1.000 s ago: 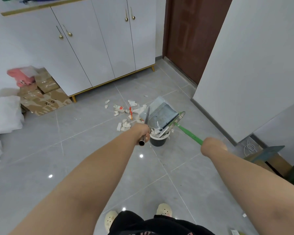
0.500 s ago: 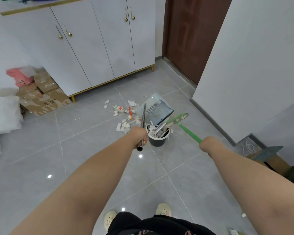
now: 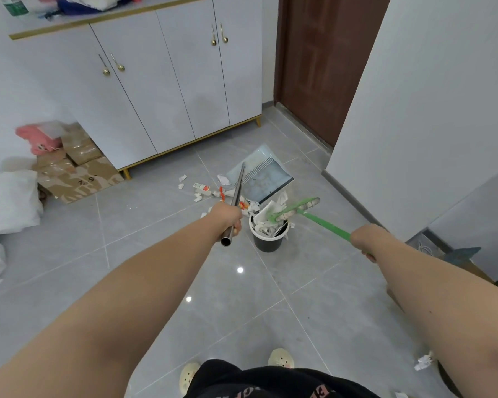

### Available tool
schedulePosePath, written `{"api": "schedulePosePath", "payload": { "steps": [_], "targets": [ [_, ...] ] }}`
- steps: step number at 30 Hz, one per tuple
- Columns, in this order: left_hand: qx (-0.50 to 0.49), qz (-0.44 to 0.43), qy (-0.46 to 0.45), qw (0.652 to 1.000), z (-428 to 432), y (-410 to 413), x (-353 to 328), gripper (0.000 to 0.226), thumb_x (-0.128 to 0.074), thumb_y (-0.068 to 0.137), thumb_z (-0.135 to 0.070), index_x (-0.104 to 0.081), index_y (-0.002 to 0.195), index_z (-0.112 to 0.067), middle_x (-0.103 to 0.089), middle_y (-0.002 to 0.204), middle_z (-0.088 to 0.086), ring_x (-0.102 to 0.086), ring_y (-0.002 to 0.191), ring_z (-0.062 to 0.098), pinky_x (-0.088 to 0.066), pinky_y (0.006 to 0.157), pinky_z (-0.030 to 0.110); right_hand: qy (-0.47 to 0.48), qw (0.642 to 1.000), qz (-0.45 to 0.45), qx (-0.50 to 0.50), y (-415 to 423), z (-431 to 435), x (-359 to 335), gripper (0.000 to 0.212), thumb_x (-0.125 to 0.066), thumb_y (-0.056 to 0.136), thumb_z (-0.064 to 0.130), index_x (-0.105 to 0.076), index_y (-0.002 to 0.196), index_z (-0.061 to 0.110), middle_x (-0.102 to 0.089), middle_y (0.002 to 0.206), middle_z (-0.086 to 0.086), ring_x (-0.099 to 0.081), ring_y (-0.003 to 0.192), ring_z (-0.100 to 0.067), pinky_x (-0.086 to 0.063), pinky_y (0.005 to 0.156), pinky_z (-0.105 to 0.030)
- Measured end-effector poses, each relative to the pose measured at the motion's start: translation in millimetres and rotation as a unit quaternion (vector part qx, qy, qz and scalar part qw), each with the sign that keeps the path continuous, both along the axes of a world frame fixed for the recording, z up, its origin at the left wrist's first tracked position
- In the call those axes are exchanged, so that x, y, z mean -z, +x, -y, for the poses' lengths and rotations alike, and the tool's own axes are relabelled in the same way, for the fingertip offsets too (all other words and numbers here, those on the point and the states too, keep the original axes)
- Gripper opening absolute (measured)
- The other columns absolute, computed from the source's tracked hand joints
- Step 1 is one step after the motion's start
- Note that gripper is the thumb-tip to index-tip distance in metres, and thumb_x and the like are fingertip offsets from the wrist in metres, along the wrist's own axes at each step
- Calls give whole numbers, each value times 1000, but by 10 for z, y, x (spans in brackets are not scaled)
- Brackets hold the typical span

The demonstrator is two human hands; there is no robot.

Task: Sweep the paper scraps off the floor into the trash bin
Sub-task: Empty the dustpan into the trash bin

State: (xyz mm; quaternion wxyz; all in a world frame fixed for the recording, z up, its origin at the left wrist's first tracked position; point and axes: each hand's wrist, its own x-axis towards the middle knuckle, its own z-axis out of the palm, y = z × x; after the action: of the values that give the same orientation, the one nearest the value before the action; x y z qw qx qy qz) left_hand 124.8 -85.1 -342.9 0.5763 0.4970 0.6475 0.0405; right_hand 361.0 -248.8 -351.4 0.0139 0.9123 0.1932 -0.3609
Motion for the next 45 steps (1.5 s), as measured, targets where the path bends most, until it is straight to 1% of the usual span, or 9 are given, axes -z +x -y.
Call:
{"api": "schedulePosePath", "payload": {
  "steps": [5,12,16,24,27,30,37,42,45],
  "targets": [
    [-45,58,-26,997,22,62,-8,28,-36,95,4,-38,70,-9,-35,59,5,-33,24,9,-24,34,8,7,999,26,-21,99,14,68,31,-38,96,10,-40,65,5,-42,68,-9,-45,65,-22,-37,69,-30],
    [-23,30,-29,999,271,171,291,21,-41,92,3,-44,74,-7,-41,49,6,-36,31,13,-27,38,15,-32,999,18,-30,141,60,110,12,-37,95,10,-44,96,1,-41,67,-8,-35,54,-17,-29,50,-27],
    [64,-9,11,998,453,89,623,18,-42,89,3,-43,73,-6,-44,60,9,-42,44,19,-35,43,25,-57,997,17,-40,170,90,168,11,-35,95,8,-42,97,-1,-41,67,-9,-35,54,-17,-28,49,-27],
    [124,-38,78,988,419,-85,712,10,-40,87,4,-42,83,-5,-39,67,10,-41,48,21,-35,43,26,-46,999,3,-27,175,217,302,15,-37,93,7,-46,83,1,-40,67,-8,-40,60,-19,-29,51,-28],
    [144,-46,111,982,287,-98,605,10,-40,87,4,-46,91,-4,-41,68,11,-44,48,22,-37,43,25,-40,999,10,-6,138,216,307,10,-37,93,9,-44,91,2,-44,67,-9,-44,61,-20,-33,55,-29],
    [151,-47,110,981,154,-140,496,14,-43,87,6,-45,80,-7,-41,63,10,-41,44,21,-35,39,24,-39,998,30,-27,94,195,267,12,-38,93,11,-46,93,3,-46,67,-8,-43,54,-19,-34,49,-27],
    [36,57,30,997,21,-135,401,22,-40,92,7,-43,76,-8,-36,59,6,-36,32,12,-28,31,14,-4,999,36,-33,-31,29,333,29,-41,93,12,-56,116,1,-48,73,-9,-53,79,-28,-43,69,-32],
    [-76,131,-30,988,-164,-81,336,23,-39,96,3,-41,76,-9,-34,60,4,-31,24,4,-25,31,9,-2,996,51,-79,-127,-135,336,28,-41,93,12,-57,114,3,-45,68,-7,-52,65,-23,-44,68,-30],
    [-112,138,-37,983,-273,-173,351,22,-41,95,4,-42,76,-6,-35,60,4,-32,23,4,-27,30,9,-18,987,78,-137,-178,-183,342,27,-42,93,12,-57,115,6,-54,83,-6,-61,90,-26,-45,75,-30]
  ]
}}
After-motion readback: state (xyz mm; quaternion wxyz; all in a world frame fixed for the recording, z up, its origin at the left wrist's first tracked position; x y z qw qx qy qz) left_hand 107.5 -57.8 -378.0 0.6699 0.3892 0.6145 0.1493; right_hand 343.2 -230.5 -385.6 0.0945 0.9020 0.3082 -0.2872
